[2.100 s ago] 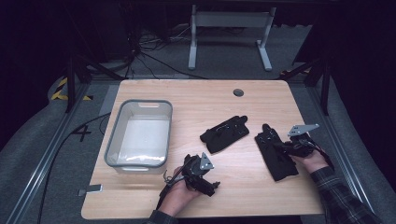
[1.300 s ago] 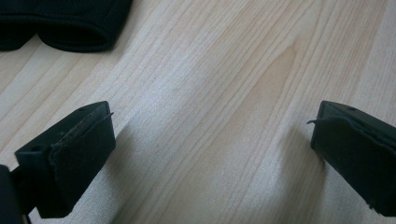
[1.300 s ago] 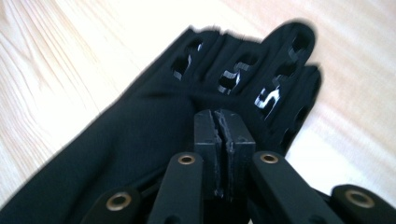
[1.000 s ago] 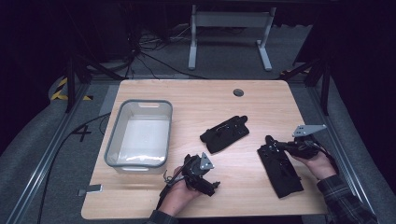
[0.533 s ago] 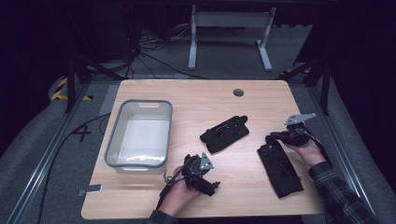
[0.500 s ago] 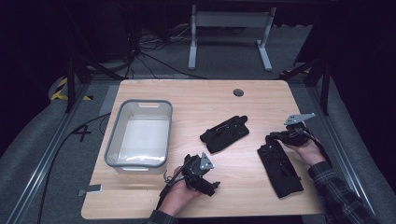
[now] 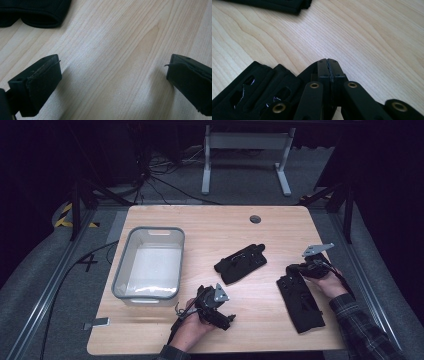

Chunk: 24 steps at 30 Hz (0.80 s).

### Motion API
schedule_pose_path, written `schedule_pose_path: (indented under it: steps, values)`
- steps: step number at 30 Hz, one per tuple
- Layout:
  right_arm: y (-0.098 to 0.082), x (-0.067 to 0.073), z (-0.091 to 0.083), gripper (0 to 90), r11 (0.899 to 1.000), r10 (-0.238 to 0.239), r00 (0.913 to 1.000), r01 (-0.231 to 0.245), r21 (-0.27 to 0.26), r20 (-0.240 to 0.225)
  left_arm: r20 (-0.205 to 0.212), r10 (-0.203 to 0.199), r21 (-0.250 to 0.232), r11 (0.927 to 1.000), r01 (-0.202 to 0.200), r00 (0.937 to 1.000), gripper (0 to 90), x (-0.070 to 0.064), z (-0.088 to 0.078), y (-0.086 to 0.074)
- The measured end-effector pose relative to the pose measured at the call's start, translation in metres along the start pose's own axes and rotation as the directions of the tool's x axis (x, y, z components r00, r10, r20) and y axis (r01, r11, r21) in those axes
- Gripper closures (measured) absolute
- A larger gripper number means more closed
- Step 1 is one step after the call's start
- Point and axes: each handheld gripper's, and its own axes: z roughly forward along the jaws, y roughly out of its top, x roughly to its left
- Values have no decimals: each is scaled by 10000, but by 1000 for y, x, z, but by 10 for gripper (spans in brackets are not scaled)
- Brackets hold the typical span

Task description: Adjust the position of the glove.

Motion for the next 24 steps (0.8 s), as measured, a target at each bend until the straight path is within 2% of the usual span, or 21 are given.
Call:
schedule_pose_path:
  steps: [18,21,22,24]
  values:
    - [-19,-4,-19,900,9996,221,9994,-226,185,268,8,-2,-8,10000,2,10000,1,0,0,0]
    - [-21,-5,-22,893,9995,311,9994,-311,-31,143,9,-3,-6,10000,3,10000,1,0,0,0]
    - [-20,-7,-25,816,9988,335,9993,-329,-367,165,7,-1,-10,10000,1,10000,1,0,0,0]
    - [-20,-9,-26,786,9978,420,9988,-407,-515,257,6,-3,-8,10000,3,10000,1,0,0,0]
